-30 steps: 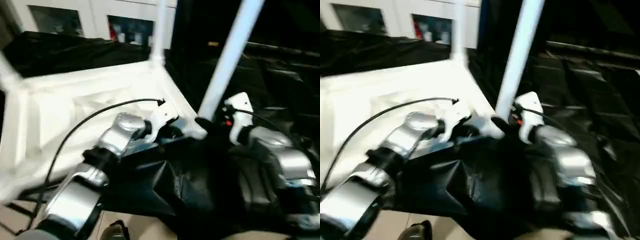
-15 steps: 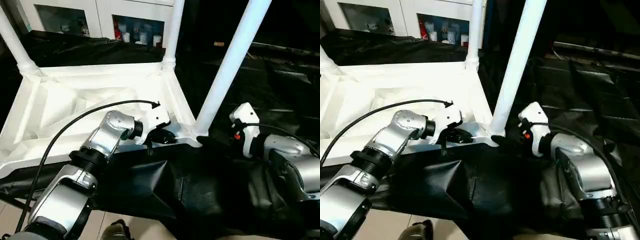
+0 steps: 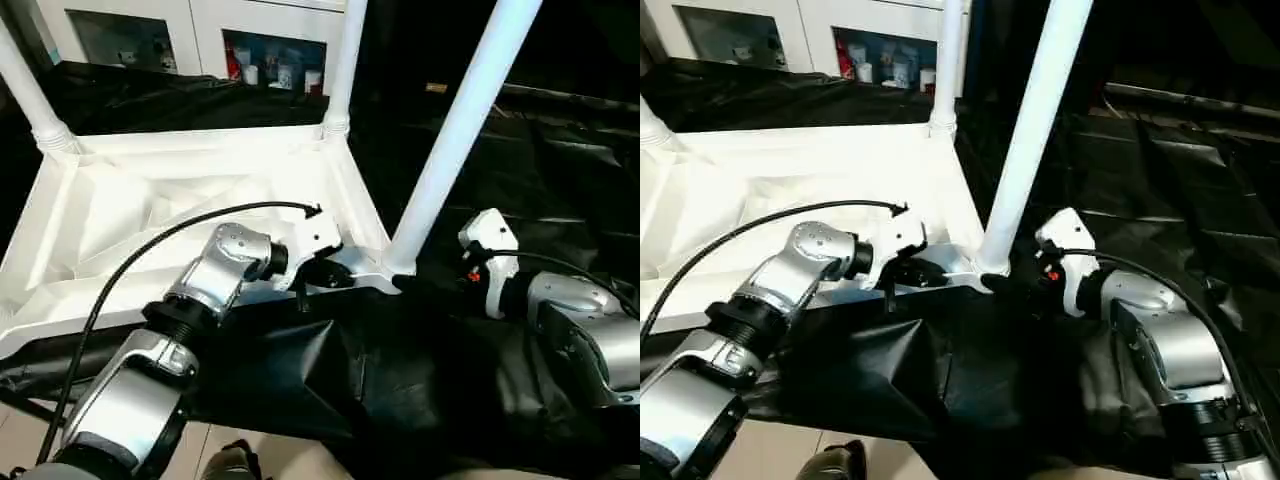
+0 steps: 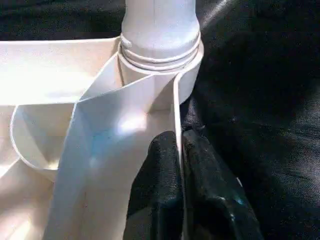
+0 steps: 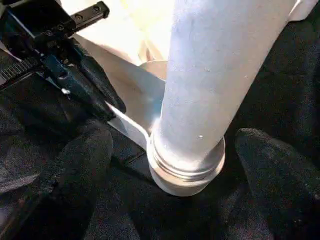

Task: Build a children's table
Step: Rotate leg to tighten

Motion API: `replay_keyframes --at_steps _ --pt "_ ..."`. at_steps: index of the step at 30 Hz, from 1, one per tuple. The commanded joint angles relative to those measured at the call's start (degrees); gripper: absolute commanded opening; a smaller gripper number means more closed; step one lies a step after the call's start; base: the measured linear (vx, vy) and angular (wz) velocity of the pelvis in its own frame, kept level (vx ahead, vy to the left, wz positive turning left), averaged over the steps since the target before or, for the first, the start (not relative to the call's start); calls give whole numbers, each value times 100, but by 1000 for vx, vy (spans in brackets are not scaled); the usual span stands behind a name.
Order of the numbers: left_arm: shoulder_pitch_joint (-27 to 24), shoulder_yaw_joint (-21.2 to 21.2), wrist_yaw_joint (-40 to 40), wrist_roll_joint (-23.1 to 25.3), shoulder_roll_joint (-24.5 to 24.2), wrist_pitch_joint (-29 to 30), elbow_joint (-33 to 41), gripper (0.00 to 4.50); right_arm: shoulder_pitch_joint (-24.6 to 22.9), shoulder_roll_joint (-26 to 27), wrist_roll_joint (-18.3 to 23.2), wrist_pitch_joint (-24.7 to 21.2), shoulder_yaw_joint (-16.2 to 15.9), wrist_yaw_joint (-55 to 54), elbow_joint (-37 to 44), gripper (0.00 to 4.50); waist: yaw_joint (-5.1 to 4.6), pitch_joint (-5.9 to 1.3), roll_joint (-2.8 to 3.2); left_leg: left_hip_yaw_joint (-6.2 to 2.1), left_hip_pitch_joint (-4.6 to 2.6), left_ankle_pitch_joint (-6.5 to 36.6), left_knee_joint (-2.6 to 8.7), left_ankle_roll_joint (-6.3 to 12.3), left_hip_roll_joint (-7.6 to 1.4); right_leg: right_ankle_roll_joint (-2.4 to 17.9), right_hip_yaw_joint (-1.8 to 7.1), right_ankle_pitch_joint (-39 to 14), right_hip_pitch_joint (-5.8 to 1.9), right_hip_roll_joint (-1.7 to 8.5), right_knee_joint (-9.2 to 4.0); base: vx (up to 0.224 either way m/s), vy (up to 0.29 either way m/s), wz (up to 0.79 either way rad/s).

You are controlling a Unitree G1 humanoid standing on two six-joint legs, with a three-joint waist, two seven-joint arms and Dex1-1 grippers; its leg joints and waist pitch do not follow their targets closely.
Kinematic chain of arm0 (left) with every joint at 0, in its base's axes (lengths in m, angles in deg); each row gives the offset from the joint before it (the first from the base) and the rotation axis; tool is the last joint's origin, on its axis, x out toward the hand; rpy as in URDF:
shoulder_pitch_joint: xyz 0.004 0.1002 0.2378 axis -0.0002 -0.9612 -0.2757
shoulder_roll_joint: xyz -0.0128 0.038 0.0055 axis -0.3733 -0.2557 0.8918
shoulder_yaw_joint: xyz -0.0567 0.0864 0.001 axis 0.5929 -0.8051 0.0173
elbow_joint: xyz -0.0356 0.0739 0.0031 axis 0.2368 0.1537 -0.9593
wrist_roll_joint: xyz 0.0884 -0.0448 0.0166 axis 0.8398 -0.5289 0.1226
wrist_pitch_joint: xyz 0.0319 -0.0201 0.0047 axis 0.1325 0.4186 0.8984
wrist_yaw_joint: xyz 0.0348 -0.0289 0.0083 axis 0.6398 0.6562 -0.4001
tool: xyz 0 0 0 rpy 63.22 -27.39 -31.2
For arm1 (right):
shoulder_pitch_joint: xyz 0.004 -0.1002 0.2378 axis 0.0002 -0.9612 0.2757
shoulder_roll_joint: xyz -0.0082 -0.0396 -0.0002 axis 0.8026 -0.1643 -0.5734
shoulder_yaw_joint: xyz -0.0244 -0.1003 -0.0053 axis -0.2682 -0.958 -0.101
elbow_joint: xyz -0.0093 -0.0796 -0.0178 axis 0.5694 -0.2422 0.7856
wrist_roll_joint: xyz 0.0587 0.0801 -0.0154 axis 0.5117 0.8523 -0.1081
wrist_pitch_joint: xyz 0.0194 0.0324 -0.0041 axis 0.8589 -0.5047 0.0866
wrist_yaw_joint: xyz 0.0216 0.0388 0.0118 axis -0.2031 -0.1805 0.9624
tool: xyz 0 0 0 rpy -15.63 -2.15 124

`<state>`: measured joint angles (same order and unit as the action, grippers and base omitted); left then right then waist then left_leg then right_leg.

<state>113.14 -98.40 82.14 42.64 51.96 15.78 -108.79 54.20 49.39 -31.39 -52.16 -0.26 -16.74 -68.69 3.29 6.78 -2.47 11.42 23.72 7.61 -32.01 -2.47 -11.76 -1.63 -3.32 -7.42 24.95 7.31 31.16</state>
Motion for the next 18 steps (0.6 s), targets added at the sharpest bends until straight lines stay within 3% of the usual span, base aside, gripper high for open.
replay_keyframes --at_steps 1,10,16,18 --pt "61 27 63 -83 40 67 4 7 -65 -84 15 -14 -21 31 75 429 -10 -412 16 -92 -263 2780 416 -162 -90 796 73 -2869 -184 73 -406 0 0 0" --pt "-3 -200 133 201 -69 -28 -68 7 -77 -40 -6 35 -9 -36 100 429 0 -429 48 -83 -267 2741 422 -172 -97 887 83 -2619 -195 66 -378 0 0 0" --pt "-7 -166 201 135 -76 -12 27 7 -88 -36 -8 75 10 -49 108 429 -7 -428 40 -90 -266 2802 423 -182 -95 854 76 -2757 -198 73 -389 0 0 0" --pt "-94 -181 322 95 -120 -5 295 7 -147 -45 41 88 59 -42 219 429 -14 -340 8 -96 -255 2889 444 -170 -93 771 77 -2956 -161 73 -420 0 0 0"
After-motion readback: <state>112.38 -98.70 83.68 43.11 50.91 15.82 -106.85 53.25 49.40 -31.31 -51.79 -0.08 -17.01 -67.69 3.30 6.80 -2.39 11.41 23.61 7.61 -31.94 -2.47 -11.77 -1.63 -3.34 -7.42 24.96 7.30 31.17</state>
